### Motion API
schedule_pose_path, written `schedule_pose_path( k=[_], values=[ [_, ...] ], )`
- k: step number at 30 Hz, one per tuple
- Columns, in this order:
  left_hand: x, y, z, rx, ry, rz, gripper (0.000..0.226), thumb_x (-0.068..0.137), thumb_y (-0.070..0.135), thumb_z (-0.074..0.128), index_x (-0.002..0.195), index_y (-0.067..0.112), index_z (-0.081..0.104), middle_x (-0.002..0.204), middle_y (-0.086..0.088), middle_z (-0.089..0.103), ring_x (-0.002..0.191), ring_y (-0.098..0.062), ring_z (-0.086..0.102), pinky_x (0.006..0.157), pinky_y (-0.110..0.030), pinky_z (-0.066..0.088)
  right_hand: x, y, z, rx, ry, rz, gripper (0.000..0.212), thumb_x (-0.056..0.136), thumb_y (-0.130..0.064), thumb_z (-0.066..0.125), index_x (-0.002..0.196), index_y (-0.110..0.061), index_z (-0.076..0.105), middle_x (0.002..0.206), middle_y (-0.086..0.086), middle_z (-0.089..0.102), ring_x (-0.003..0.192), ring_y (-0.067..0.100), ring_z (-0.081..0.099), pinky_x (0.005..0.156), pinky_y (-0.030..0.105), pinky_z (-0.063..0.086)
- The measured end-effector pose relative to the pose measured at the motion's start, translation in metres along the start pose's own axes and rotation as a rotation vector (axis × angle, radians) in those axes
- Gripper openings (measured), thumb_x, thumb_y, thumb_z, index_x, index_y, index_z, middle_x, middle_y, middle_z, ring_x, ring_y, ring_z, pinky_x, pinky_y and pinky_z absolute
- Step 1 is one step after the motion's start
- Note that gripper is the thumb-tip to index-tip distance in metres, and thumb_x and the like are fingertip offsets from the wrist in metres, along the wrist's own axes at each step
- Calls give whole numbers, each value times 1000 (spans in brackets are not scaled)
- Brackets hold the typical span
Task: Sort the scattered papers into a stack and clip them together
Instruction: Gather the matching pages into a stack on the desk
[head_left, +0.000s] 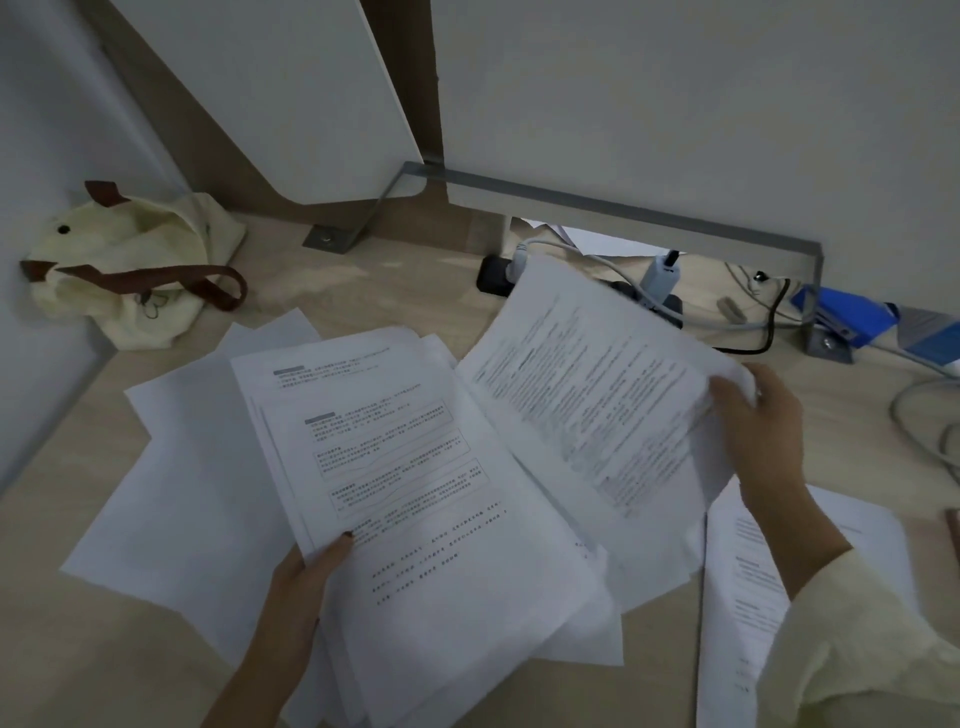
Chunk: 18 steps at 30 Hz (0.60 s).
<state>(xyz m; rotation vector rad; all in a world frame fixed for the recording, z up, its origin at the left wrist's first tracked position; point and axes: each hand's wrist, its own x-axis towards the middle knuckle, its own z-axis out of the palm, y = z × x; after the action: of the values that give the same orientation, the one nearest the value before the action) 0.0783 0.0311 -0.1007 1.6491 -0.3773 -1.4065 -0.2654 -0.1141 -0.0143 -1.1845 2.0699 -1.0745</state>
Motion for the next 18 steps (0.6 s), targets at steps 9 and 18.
schedule_pose_path(
  k=[9, 18],
  values=[
    [-12, 2, 14, -3, -122, -87, 44, 84, 17, 64, 127, 15, 53, 111, -3, 65, 99, -22, 61, 87, -36, 48, -55, 33, -19, 368, -244, 306, 13, 88, -14, 56, 99, -10, 60, 91, 7, 65, 78, 24, 61, 67, 36, 50],
    [-21, 6, 32, -94, -108, -86, 65, 73, 65, 52, 127, 29, 50, 119, 2, 62, 106, -19, 59, 89, -39, 48, -139, 67, 52, 70, -417, 253, 8, 88, -13, 56, 93, -9, 61, 80, -1, 62, 80, 24, 57, 65, 24, 43]
  ],
)
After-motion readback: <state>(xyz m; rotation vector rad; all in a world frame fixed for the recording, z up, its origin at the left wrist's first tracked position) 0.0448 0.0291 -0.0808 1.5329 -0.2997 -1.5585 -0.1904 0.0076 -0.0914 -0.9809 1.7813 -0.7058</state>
